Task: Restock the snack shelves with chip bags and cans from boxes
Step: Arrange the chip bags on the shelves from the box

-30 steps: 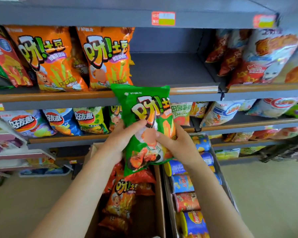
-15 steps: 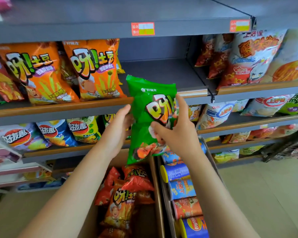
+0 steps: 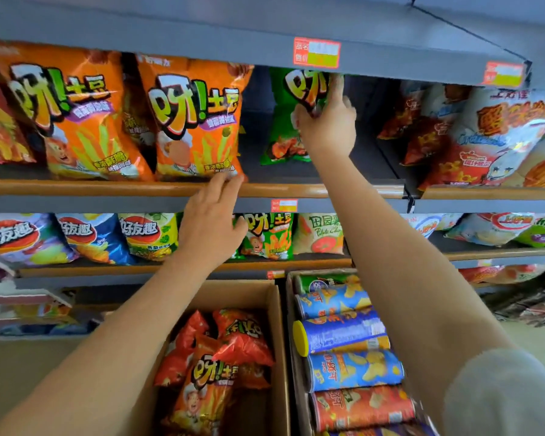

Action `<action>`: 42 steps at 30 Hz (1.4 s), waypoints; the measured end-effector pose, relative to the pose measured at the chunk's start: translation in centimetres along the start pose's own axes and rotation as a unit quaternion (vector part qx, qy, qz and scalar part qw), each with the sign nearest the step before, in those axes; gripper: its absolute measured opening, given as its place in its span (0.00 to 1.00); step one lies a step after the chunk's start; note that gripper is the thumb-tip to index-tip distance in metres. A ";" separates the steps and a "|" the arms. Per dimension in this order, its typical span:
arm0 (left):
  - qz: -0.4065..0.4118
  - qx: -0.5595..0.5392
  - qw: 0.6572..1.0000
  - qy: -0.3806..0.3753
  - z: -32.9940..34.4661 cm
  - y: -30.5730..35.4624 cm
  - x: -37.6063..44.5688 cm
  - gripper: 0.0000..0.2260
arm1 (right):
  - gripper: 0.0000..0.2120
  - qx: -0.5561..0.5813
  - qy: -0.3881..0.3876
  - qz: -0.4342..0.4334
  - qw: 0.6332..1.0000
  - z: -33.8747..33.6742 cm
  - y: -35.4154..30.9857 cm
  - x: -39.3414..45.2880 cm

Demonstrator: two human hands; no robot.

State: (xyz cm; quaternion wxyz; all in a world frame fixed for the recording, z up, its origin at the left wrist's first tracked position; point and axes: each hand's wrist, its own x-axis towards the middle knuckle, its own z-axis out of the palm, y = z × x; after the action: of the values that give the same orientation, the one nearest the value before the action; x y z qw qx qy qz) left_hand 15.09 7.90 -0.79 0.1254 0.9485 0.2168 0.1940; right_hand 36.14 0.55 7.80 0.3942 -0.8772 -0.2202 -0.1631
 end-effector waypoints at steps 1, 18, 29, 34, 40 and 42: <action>0.002 -0.004 1.000 0.004 0.0 -0.1 0.1 0.31 | 0.37 -0.004 -0.001 0.000 1.000 1.2 0.0 0.8; -0.004 -0.002 1.000 -0.014 0.0 -0.5 0.6 0.33 | 0.51 0.180 -0.010 0.155 0.971 8.9 0.5 6.1; 0.007 -0.115 0.990 0.082 0.6 -2.0 -3.4 0.20 | 0.04 0.368 -0.088 0.142 0.915 1.3 -2.1 -8.6; -0.295 -0.165 0.932 -0.134 6.7 -7.0 -14.4 0.07 | 0.08 0.354 -0.290 0.207 0.865 2.1 1.2 -26.0; -0.501 -0.224 0.770 -0.325 15.9 -12.5 -25.2 0.07 | 0.19 0.121 -0.442 0.548 0.699 12.1 11.5 -39.0; -0.514 -0.222 0.746 -0.361 17.9 -12.9 -26.7 0.09 | 0.29 0.199 -0.395 0.694 0.568 13.7 13.5 -41.0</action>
State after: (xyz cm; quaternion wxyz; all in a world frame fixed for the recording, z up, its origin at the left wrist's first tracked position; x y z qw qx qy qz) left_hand -4.25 4.15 -29.31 0.4816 0.6381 0.5613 -0.2140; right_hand 9.84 -7.58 -28.11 0.4248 -0.6368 0.2960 0.5713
